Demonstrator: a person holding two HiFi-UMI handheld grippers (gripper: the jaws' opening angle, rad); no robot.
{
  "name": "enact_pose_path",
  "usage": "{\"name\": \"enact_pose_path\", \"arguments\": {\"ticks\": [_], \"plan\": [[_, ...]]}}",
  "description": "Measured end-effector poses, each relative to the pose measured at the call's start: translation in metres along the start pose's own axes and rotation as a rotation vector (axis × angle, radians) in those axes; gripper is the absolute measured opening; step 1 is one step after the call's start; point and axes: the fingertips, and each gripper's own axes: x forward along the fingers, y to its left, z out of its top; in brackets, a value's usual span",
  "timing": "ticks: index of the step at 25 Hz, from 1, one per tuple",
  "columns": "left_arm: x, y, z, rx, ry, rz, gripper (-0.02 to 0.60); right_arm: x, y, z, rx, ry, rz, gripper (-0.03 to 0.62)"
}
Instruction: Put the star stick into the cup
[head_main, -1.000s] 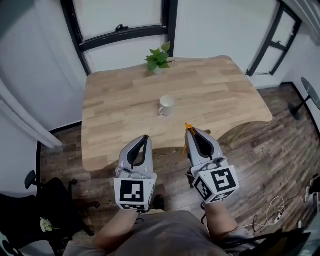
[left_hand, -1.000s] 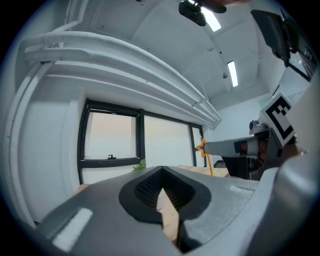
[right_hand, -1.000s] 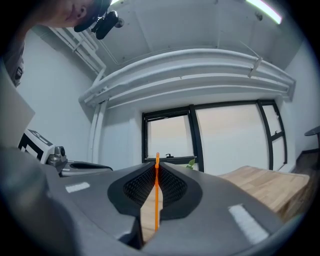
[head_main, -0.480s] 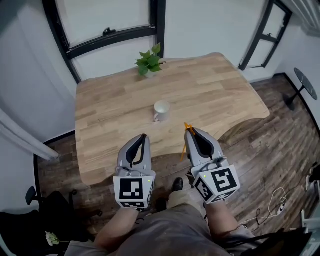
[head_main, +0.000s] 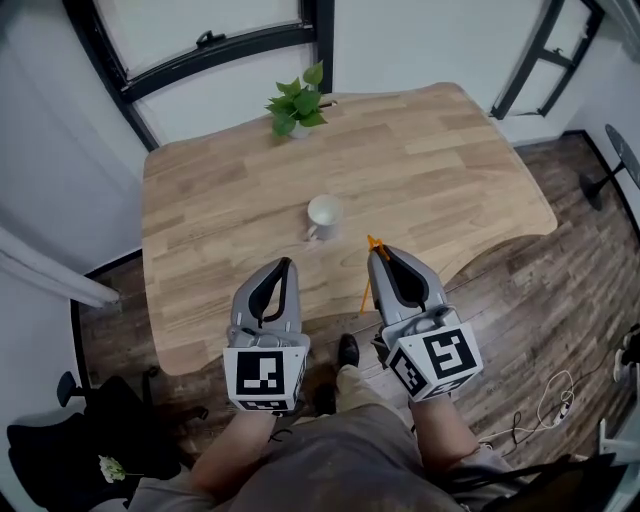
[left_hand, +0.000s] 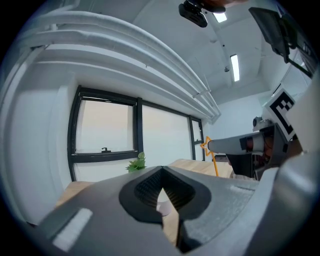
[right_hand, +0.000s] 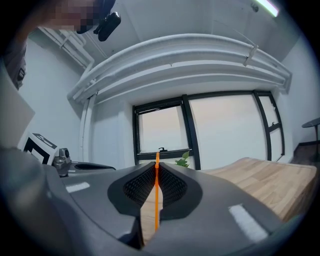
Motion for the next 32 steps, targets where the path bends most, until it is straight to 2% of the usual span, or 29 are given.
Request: {"name": "enact_pose_path", "arguments": {"ticks": [6, 14, 23, 32], "plan": [[0.043, 0.014, 0.002, -0.005, 0.027, 0.037, 0.0, 0.043, -0.026, 0.003, 0.019, 0.004, 0.046, 0.046], [0.085, 0.032, 0.03, 0.02, -0.007, 0.124, 0.0, 0.095, -0.047, 0.034, 0.008, -0.042, 0.149, 0.046], [0.107, 0.049, 0.059, 0.044, -0.075, 0.223, 0.0, 0.131, -0.052, 0.065, -0.027, -0.105, 0.271, 0.046], [0.106, 0.07, 0.075, 0.038, -0.105, 0.265, 0.0, 0.153, -0.044, 0.092, -0.048, -0.154, 0.312, 0.046]]}}
